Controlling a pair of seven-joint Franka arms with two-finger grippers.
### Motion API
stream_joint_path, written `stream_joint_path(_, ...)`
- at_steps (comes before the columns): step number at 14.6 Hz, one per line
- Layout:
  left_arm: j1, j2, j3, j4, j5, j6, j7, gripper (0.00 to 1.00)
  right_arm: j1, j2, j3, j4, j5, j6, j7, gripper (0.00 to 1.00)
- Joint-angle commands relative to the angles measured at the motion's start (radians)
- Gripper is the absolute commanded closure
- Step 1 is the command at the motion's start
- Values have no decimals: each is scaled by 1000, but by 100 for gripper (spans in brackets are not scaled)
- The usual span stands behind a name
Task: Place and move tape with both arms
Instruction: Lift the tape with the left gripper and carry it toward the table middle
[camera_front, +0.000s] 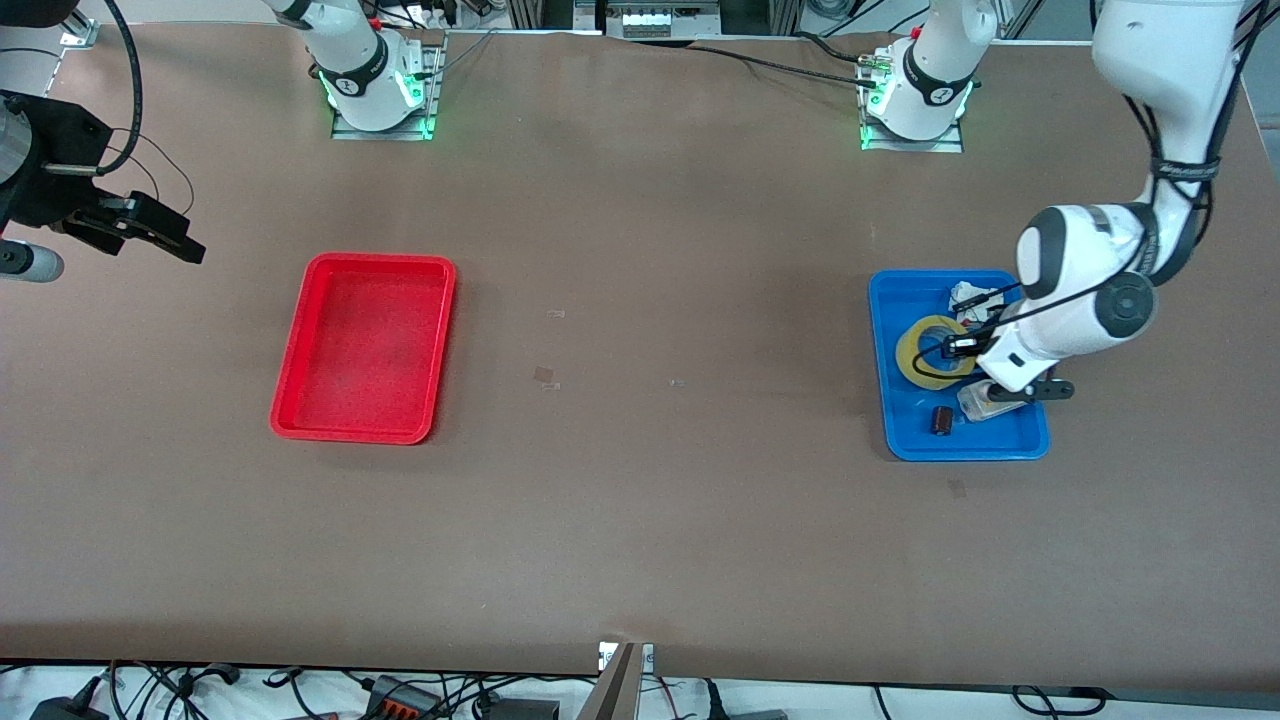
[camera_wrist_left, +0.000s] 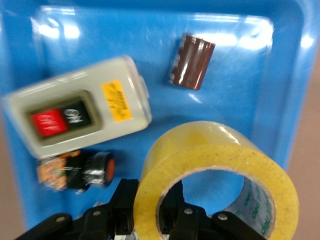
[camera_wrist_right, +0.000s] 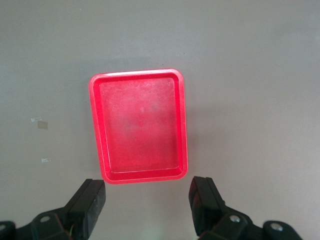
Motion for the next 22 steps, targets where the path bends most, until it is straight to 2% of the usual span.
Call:
stream_joint_path(1, -3, -102, -14, 72, 16, -169, 0, 83, -16, 2, 11, 7, 10, 3, -15, 2)
stream_joint_path(3, -25, -135, -58, 76, 16, -214, -29, 83, -15, 6, 11, 7, 10, 3, -15, 2)
stream_joint_path(5, -29, -130, -148, 79, 16, -210, -144, 83, -15, 6, 11, 7, 10, 3, -15, 2)
stream_joint_path(7, -38, -92, -233, 109, 16, -208, -255, 83, -16, 6, 11, 7, 10, 3, -15, 2)
stream_joint_path(9, -86, -34, -282, 158, 16, -206, -363, 83, -15, 6, 11, 9, 10, 3, -15, 2)
stream_joint_path(12, -256, 78, -284, 291, 16, -206, -584, 83, -16, 6, 11, 7, 10, 3, -15, 2)
stream_joint_path(16, -432, 268, -273, 503, 16, -208, -799, 83, -16, 6, 11, 7, 10, 1, -15, 2)
stream_joint_path(20, -535, 408, -267, 643, 15, -197, -879, 83, -16, 6, 11, 7, 10, 3, -15, 2)
stream_joint_path(22, -583, 448, -246, 677, 15, -130, -922, 83, -16, 6, 11, 7, 10, 3, -15, 2)
